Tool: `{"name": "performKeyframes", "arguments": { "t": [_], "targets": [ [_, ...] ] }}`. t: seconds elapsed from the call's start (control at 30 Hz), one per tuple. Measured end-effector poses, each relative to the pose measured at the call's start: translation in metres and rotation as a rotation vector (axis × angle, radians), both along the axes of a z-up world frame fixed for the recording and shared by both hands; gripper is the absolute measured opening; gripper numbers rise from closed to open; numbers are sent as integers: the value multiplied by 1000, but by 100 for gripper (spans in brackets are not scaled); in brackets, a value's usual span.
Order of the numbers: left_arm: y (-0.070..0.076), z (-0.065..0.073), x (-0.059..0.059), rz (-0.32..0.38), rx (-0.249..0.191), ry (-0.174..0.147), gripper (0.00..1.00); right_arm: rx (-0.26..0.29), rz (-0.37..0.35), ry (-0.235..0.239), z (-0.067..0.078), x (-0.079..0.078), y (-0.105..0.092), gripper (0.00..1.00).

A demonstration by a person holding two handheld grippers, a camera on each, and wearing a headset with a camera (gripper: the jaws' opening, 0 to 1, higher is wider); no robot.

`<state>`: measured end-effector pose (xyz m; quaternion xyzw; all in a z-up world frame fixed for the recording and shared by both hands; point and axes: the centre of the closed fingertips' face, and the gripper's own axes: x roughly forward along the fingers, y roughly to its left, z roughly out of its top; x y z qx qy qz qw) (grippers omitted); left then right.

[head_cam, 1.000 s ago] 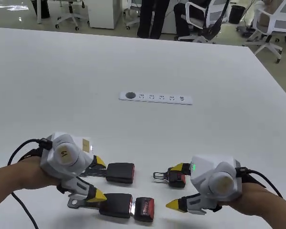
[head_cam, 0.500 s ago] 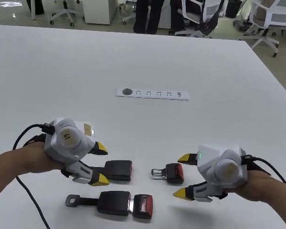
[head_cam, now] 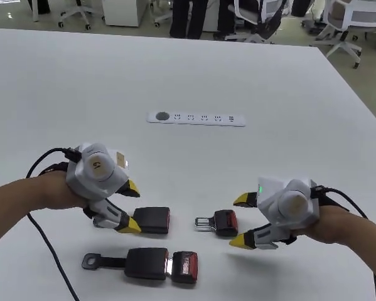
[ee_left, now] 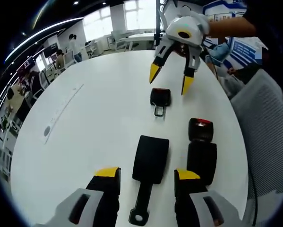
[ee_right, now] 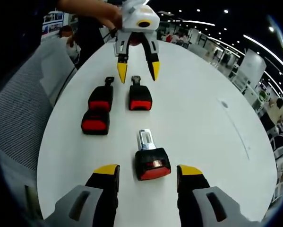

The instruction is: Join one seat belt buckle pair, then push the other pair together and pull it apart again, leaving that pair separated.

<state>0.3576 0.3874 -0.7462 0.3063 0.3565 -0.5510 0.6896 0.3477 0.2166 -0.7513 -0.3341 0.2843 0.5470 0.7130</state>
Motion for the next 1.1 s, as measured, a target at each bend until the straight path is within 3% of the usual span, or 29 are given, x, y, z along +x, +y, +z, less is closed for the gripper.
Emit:
{"name": "performKeyframes", "arguments": {
  "t": [0.4,0.6,0.7,1.1],
  "targets": [
    [-1,-13,-2,-44,53,50,39,-16,-11,49,-14,7,2,40],
    [-5,-14,-3,-65,56,54,35,-36,-6,60,-22,7,0,35],
    [-4,-17,-1,-72,66,53,33,-44,-8,51,-22,8,-2,31],
    [2,-23,0,-109,81,36,31,-48,9,49,-22,8,-2,31]
  ]
}}
